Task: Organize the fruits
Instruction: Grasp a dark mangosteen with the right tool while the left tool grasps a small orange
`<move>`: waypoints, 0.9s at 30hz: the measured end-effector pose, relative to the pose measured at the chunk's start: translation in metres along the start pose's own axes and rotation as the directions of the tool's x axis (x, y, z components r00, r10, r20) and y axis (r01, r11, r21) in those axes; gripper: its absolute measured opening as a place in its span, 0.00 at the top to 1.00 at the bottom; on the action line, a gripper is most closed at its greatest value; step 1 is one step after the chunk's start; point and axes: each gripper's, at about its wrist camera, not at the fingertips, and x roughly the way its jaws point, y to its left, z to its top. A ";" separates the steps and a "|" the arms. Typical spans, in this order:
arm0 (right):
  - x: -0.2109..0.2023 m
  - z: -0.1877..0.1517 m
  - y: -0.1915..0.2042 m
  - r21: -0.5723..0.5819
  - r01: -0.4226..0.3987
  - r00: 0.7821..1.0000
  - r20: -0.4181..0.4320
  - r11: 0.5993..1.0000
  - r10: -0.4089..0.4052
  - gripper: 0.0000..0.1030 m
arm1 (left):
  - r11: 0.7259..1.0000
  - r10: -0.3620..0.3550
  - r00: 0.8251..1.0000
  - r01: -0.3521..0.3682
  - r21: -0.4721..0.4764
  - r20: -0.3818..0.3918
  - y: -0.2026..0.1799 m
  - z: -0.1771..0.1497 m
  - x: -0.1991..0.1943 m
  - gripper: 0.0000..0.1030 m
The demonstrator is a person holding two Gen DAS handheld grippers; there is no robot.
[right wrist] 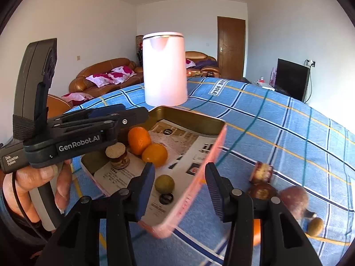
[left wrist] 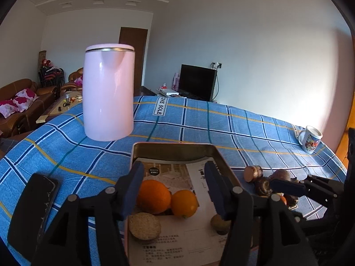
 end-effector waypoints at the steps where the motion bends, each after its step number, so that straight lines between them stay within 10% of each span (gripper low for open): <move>1: -0.013 -0.006 -0.010 0.009 0.025 1.000 0.011 1.000 -0.025 0.52 | 1.000 -0.013 1.000 0.013 0.008 0.005 -0.008 -0.001 -0.003 0.38; 8: -0.068 -0.041 -0.083 0.131 0.211 0.977 -0.017 0.969 -0.211 0.44 | 0.988 -0.132 0.991 0.133 0.085 -0.016 -0.068 -0.008 -0.007 0.33; 19: -0.029 -0.048 -0.105 0.183 0.123 0.974 -0.212 0.975 -0.083 0.45 | 0.967 -0.180 0.979 0.195 0.167 -0.101 -0.116 -0.023 0.004 0.33; 21: -0.018 -0.050 -0.108 0.196 0.108 0.966 -0.252 0.975 -0.057 0.62 | 0.963 -0.181 0.977 0.199 0.180 -0.110 -0.120 -0.025 0.006 0.33; 27: -0.044 -0.055 -0.109 0.201 0.142 0.981 -0.162 0.969 -0.110 0.61 | 0.953 -0.188 0.973 0.214 0.215 -0.135 -0.134 -0.033 0.008 0.33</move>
